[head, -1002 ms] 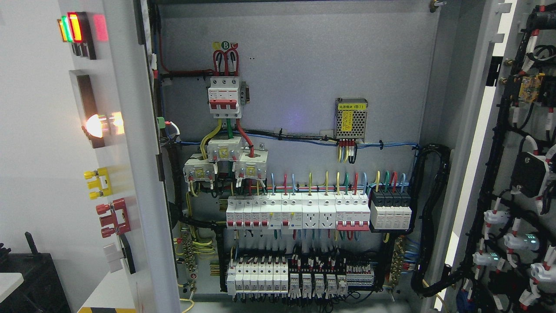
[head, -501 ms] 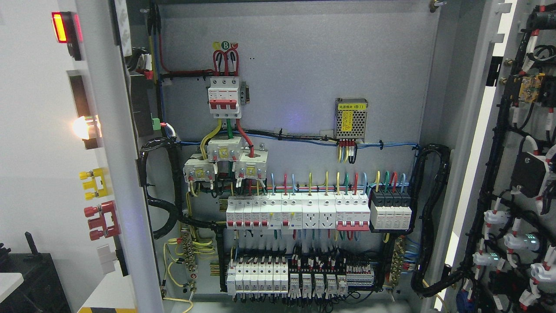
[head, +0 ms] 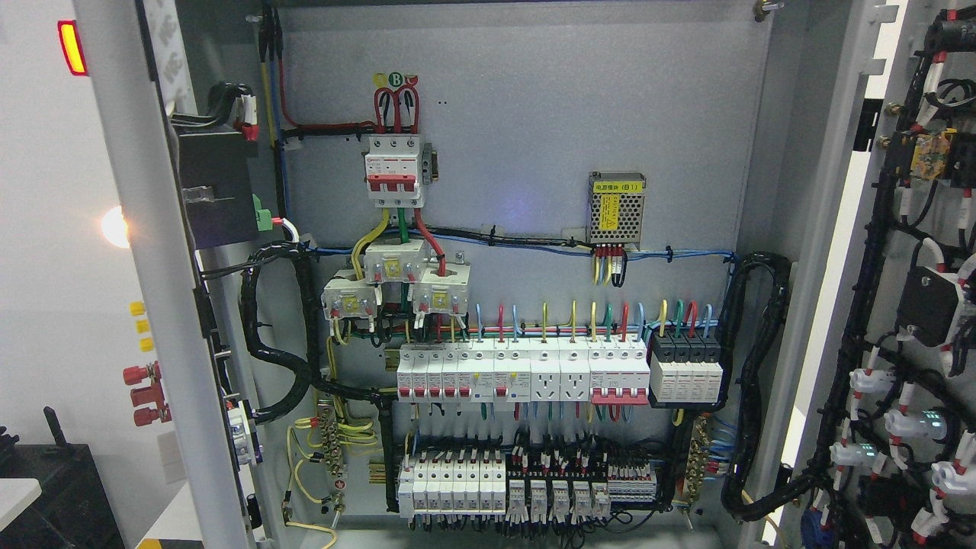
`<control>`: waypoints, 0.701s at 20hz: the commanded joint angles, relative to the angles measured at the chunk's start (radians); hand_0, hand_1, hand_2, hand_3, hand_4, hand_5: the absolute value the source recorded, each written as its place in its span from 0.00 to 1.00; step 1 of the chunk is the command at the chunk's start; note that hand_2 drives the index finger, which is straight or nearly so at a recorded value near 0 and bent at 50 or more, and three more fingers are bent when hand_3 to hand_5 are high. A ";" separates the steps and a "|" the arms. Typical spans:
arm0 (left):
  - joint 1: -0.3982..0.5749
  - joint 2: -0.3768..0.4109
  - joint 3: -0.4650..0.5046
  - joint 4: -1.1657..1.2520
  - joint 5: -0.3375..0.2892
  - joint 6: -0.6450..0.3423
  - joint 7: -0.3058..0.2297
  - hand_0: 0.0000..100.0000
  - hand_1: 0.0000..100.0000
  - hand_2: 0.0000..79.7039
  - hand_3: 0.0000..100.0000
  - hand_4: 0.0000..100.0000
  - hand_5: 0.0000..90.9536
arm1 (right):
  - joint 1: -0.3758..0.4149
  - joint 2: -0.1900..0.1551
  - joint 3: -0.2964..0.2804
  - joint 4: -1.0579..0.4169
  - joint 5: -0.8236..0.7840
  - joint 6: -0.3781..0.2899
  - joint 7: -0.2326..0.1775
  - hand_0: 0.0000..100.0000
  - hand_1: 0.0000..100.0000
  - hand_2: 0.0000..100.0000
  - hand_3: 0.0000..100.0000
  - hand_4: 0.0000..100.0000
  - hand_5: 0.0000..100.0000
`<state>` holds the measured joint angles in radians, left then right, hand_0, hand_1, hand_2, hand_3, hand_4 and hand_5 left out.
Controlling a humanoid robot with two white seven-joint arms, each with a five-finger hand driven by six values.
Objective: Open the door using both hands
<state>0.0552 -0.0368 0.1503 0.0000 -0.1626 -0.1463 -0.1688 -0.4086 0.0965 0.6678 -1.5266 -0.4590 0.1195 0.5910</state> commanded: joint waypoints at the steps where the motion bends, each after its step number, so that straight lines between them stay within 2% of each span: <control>1: 0.000 0.000 0.000 0.023 0.000 0.001 0.000 0.00 0.00 0.00 0.00 0.04 0.00 | -0.004 0.032 0.024 0.008 0.002 -0.001 0.000 0.00 0.00 0.00 0.00 0.00 0.00; 14: 0.000 0.000 0.000 0.023 0.000 -0.001 0.000 0.00 0.00 0.00 0.00 0.04 0.00 | -0.001 0.042 0.056 0.010 0.039 -0.001 -0.002 0.00 0.00 0.00 0.00 0.00 0.00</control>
<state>0.0552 -0.0368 0.1503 0.0000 -0.1626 -0.1462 -0.1688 -0.4107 0.1243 0.6947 -1.5206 -0.4280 0.1181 0.5895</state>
